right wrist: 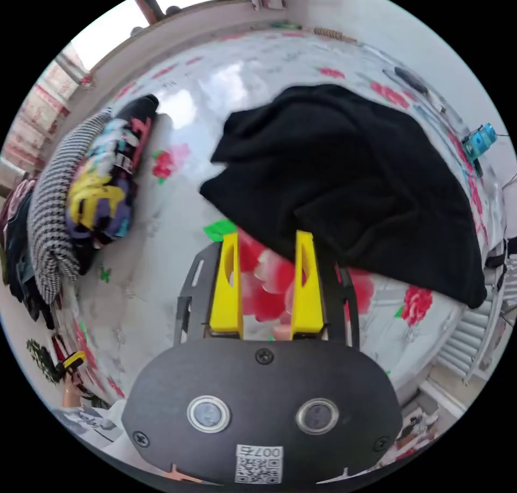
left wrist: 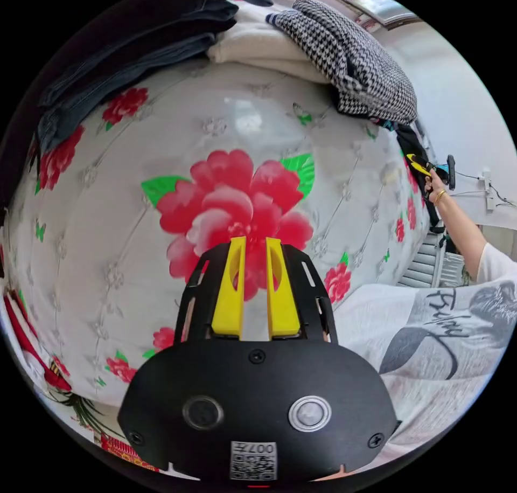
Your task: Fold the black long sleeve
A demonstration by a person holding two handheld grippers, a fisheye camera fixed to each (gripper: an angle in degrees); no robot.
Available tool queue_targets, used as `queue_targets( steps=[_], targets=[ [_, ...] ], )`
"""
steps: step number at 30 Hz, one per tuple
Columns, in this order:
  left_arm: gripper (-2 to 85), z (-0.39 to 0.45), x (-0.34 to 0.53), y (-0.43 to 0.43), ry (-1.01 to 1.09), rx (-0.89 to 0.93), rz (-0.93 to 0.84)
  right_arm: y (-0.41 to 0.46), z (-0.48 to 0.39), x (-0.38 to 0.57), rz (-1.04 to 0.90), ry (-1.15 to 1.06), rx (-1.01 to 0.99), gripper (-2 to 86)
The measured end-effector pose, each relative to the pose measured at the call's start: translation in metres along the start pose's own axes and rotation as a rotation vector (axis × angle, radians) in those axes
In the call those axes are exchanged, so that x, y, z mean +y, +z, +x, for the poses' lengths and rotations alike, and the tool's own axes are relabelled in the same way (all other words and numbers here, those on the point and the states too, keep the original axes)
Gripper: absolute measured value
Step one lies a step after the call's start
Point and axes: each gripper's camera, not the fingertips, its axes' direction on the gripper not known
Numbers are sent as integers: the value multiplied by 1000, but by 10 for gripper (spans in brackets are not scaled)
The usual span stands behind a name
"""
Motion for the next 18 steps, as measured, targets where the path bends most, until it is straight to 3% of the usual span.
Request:
queue_targets(
  steps=[3,7,9,11,14,18],
  targets=[
    [29,16,9,10,13,-51,-18,3,-1,8,147,71,14,50],
    [-3,43,2,20,163,-194,-28,11,-33,24,123,-10,97,16],
    [-6,46,-5,23,184,-207,-43,10,-44,38,108,-27,43,8],
    [-7,43,-7,23,179,-194,-34,9,-62,67,77,-47,-108,2],
    [-9,33,-1,23,133,-147,25,10,-107,126,41,-142,-179,0],
    [-10,31,22,32,164,36,33,12,-182,215,-65,-362,-281,0]
  ],
)
